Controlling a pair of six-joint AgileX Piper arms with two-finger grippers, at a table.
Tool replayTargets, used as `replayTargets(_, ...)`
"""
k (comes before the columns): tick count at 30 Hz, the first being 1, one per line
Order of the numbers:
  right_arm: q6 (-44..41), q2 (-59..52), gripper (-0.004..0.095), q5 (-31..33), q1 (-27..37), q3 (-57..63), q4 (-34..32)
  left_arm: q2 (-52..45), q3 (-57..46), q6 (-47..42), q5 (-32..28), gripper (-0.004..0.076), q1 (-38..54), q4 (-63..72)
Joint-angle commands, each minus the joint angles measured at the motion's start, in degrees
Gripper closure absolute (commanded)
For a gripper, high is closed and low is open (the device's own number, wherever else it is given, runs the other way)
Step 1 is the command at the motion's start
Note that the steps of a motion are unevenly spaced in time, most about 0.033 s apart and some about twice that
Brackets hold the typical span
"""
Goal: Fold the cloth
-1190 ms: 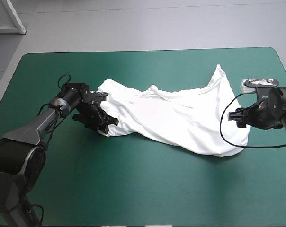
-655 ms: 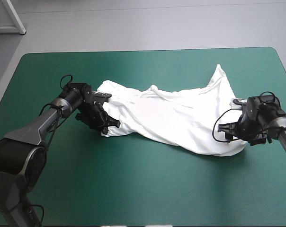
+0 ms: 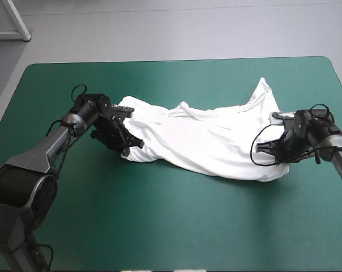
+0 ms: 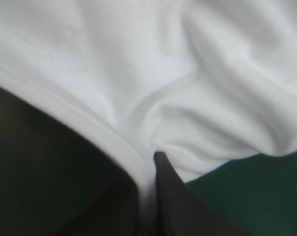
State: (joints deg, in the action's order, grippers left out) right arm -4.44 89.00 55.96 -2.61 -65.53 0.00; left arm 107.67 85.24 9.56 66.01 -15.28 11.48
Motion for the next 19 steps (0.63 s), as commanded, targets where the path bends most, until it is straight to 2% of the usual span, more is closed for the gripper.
replayTargets(1, -0.16, -6.36, 0.0927, 2.30, 0.57, -7.16, -2.43, -5.75, 8.41, -0.24, 4.38, 0.0733, -0.27, -1.28)
replayTargets(4, -0.73, -9.66, 0.0927, 4.81, 0.57, -15.31, -2.43, -8.41, 17.28, -0.43, 7.90, 0.0733, -0.27, -5.39)
replayTargets(14, -1.88, -12.41, 0.0927, 13.03, 0.57, -50.70, -2.43, -16.22, 46.02, -1.03, 7.78, 0.0733, -0.27, -8.16)
replayTargets(19, -1.88, -12.50, 0.0927, 13.27, 0.57, -65.54, -7.45, -18.36, 55.73, -0.06, 7.78, 0.0733, -0.27, -16.46)
